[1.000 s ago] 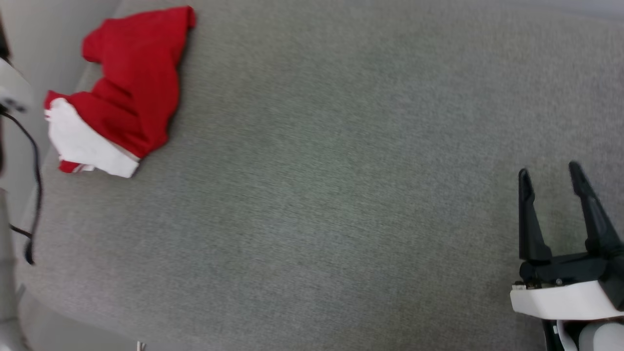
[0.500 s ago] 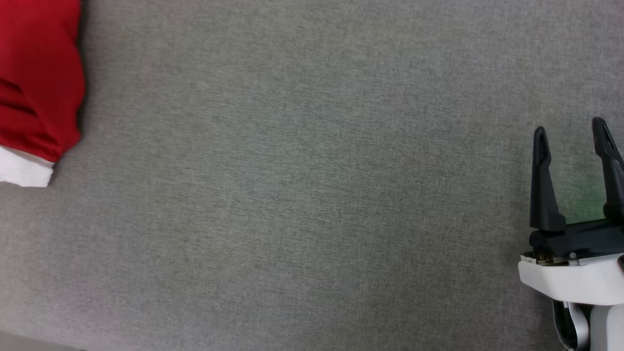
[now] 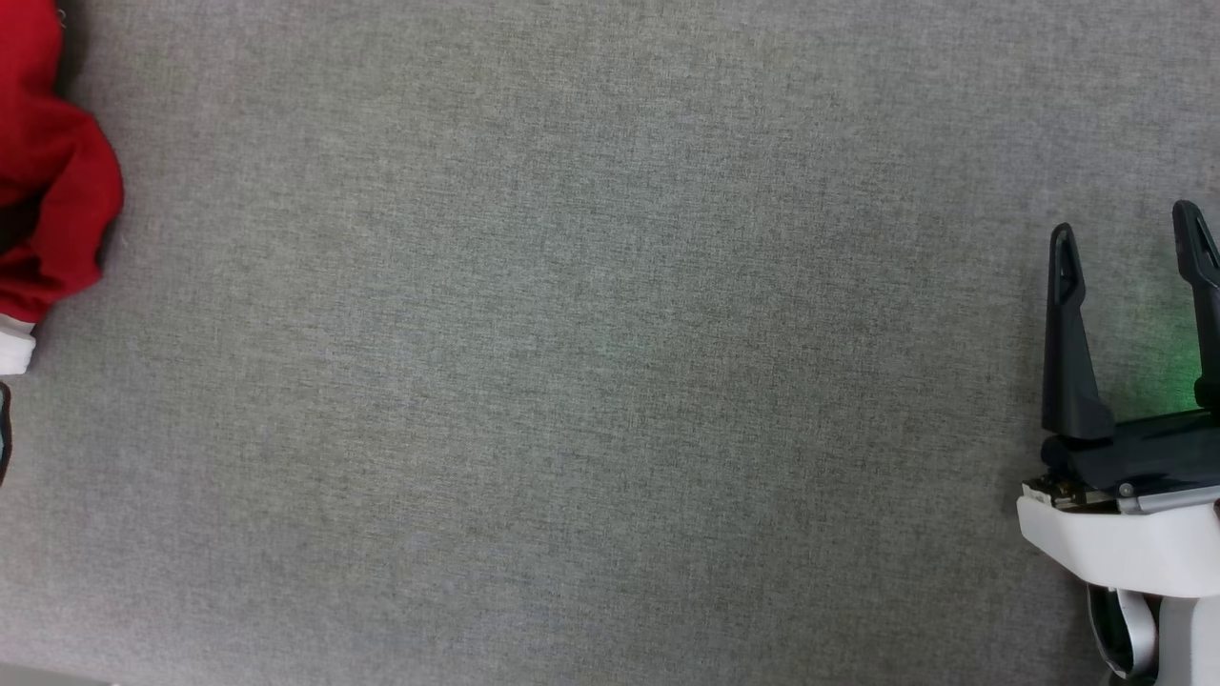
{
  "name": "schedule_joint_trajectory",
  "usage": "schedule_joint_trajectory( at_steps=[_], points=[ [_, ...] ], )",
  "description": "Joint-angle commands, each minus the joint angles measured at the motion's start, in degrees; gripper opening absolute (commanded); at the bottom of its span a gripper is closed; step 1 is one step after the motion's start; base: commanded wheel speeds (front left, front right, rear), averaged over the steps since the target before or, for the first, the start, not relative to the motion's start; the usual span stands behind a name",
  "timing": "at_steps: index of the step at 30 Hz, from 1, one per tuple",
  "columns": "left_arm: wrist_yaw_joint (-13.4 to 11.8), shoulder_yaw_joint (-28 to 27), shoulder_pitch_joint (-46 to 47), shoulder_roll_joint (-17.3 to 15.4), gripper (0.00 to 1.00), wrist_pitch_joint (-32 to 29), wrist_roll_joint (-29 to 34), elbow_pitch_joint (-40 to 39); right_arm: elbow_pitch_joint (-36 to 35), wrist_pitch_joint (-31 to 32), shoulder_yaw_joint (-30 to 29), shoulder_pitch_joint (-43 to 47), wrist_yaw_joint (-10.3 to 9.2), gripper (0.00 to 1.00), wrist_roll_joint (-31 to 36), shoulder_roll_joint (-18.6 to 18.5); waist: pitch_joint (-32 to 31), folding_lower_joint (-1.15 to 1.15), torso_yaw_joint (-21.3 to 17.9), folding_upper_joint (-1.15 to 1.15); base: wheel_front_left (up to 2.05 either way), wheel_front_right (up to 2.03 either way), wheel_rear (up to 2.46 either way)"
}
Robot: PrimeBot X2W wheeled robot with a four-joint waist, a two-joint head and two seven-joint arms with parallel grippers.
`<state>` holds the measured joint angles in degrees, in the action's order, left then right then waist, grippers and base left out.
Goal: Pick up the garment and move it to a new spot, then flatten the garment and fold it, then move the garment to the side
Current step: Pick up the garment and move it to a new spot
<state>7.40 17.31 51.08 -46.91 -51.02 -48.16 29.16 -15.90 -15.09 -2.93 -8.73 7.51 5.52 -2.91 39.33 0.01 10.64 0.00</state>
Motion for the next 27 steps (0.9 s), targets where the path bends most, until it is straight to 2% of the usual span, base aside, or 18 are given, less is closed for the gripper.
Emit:
schedule_joint_trajectory(
  at_steps=[1,3,4,5,9,16,25,27],
  points=[
    [0.0,2.2,-1.1,1.0,1.00,-0.5,-0.1,1.0,-0.3,-0.1,0.2,-0.7,-0.04,1.00,0.3,0.1,0.3,-0.01,0.1,0.00,0.00,0.00,0.00],
    [0.0,3.7,-0.8,1.2,1.00,-0.4,-0.2,1.3,-0.3,-0.1,0.4,-0.7,-0.04,1.00,0.5,0.1,0.3,-0.01,0.2,0.00,0.00,0.00,0.00],
    [0.0,4.4,-0.5,1.2,0.62,-0.4,-0.4,1.4,-0.2,-0.1,0.5,-0.6,-0.04,1.00,0.5,0.1,0.3,-0.01,0.3,0.00,0.00,0.00,0.00],
    [0.0,4.9,-0.2,1.2,0.00,-0.2,-0.6,1.6,-0.2,-0.1,0.5,-0.6,-0.04,1.00,0.6,0.1,0.2,-0.01,0.3,0.00,0.00,0.00,0.00],
    [0.0,6.5,1.3,0.4,0.00,0.6,-1.5,1.4,0.4,-0.1,0.6,-0.4,-0.04,1.00,0.5,0.1,-0.6,-0.01,0.3,0.00,0.00,0.00,0.00],
    [0.0,7.7,4.0,-3.6,0.00,3.0,-1.8,-0.1,2.1,-0.1,0.9,0.6,-0.04,1.00,-1.3,0.1,-4.8,-0.01,-0.4,0.00,0.00,0.00,0.00],
    [0.0,12.6,7.8,-7.2,0.00,3.3,-0.7,-7.5,5.1,-0.1,0.8,2.4,-0.04,1.00,-4.0,0.1,-12.3,-0.01,-2.0,0.00,0.00,0.00,0.00],
    [0.0,15.4,9.9,-7.7,0.00,2.4,-0.1,-11.8,6.4,-0.1,0.8,3.4,-0.04,1.00,-5.1,0.1,-15.3,-0.01,-3.1,0.00,0.00,0.00,0.00]
  ],
)
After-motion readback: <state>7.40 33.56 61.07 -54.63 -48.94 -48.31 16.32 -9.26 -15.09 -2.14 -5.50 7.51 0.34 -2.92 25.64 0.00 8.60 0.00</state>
